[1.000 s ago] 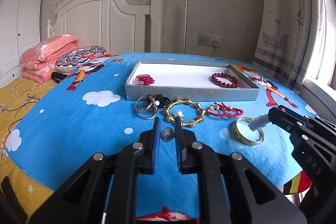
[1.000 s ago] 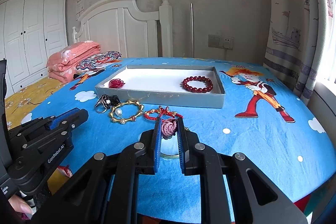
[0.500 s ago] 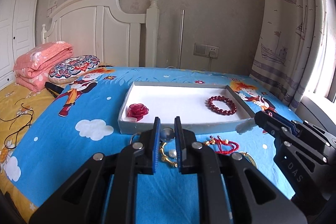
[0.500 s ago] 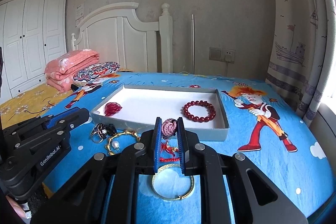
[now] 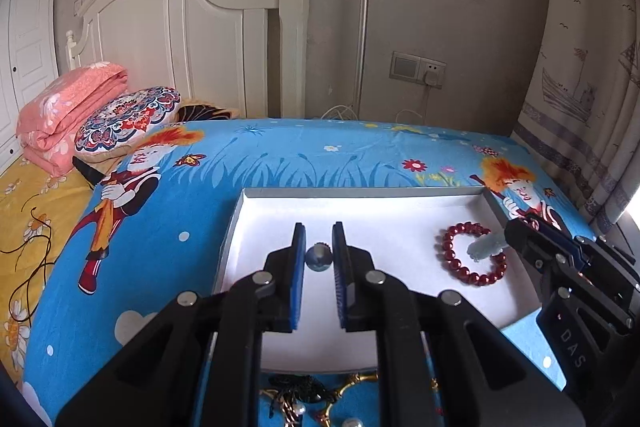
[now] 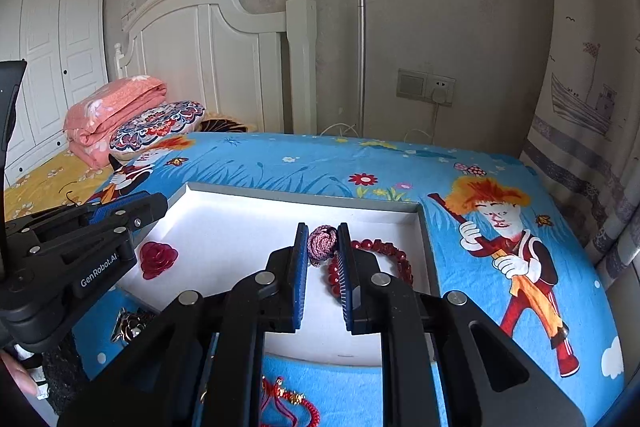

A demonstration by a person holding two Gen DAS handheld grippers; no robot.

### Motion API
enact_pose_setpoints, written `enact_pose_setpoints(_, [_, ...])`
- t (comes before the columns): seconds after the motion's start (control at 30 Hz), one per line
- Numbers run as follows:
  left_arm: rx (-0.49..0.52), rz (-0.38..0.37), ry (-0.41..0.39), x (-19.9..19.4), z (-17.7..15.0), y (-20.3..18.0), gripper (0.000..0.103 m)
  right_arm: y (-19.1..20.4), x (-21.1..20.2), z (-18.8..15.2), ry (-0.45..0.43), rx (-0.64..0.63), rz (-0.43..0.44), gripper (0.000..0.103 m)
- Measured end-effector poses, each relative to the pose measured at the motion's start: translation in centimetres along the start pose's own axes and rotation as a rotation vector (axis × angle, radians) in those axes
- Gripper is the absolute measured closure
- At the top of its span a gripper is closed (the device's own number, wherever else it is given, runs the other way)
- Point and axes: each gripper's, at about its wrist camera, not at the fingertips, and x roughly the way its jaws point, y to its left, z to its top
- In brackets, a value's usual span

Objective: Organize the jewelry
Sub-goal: 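Carry the pearl in left tool while right tool carries the pendant to the tray, then release the pearl from left tool while right tool drops the pendant in the tray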

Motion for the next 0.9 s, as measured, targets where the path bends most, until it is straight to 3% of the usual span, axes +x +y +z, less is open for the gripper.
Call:
enact_pose_setpoints(0.3, [0.015, 0.056, 0.035, 3.3, 0.1, -0.1, 0.088, 1.1, 3.8, 0.0, 0.073, -0.021, -0.011, 0.088])
enact_pose_setpoints(0.33, [0.015, 0.059, 0.046, 3.6, 0.0, 0.0, 0.082, 1.2, 4.1, -0.1, 0.083, -0.031, -0.018, 0.086])
enact_pose_setpoints(0.37, [0.009, 0.059, 0.053, 3.8, 0.0, 0.0, 0.061, 1.3, 4.3, -0.2, 0.085, -0.037, -0.028, 0.083])
enact_pose_setpoints(0.4, [0.0, 0.064, 0.047, 3.8, -0.1, 0.3, 0.048, 1.3, 4.3, -0.3, 0.083, -0.034, -0.029, 0.077])
enact_pose_setpoints(0.5, [-0.005, 0.073, 0.035, 3.6, -0.4, 0.7, 0.047, 1.0, 4.2, -0.5, 0.084, -0.021, -0.028, 0.066])
enact_pose_setpoints(0.77, [0.005, 0.077, 0.014, 2.3, -0.8, 0.9, 0.045, 0.8, 2.6, -0.8, 0.074, -0.008, -0.02, 0.066])
enact_pose_setpoints(0.9, [0.014, 0.081, -0.007, 0.6, -1.3, 0.7, 0.035, 0.9, 0.4, -1.5, 0.056, 0.0, -0.008, 0.059])
